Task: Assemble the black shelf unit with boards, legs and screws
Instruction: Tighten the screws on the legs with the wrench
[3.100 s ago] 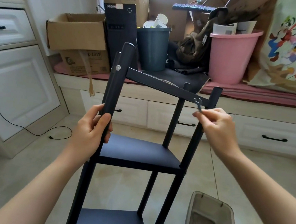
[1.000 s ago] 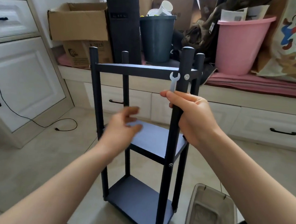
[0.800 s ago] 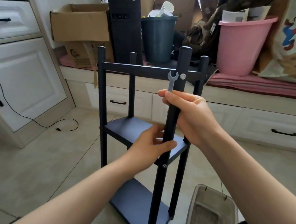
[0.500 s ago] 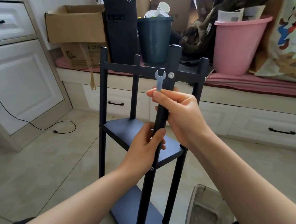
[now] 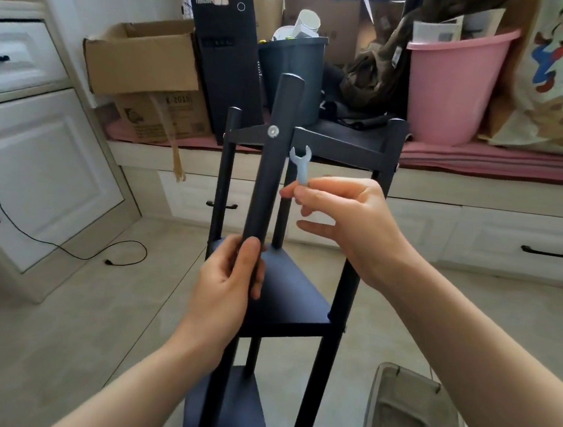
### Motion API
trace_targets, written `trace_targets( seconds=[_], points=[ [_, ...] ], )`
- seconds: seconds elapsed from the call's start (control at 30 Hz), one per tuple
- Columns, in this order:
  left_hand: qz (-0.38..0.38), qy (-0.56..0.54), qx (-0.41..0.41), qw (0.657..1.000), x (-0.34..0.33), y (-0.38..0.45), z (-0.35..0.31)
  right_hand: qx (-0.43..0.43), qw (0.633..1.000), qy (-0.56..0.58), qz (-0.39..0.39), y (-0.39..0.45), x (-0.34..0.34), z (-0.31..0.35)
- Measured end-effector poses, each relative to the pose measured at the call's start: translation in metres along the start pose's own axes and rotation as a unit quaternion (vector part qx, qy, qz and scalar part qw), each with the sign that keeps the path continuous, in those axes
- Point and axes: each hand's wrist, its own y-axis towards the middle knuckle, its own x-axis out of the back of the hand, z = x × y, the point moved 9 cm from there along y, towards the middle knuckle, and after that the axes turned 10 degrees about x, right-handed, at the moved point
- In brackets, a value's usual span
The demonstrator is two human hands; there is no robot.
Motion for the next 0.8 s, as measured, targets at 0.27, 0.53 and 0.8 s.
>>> trace_targets(
  seconds=[0.27,0.53,0.8],
  points=[
    [0.001,-0.026,0.036,0.999,0.009,0.008,-0.009,-0.025,0.995,-0.085,-0.049,0.003,0.002,-0.016],
    [0.019,-0.021,0.064,0.998,0.003,0.006,-0.007,0.007,0.981,-0.169,-0.098,0.016,0.002,-0.011],
    [0.008,-0.013,0.048,0.999,0.004,0.010,-0.007,0.085,0.962,-0.217,-0.144,0.018,0.000,0.004]
  ],
)
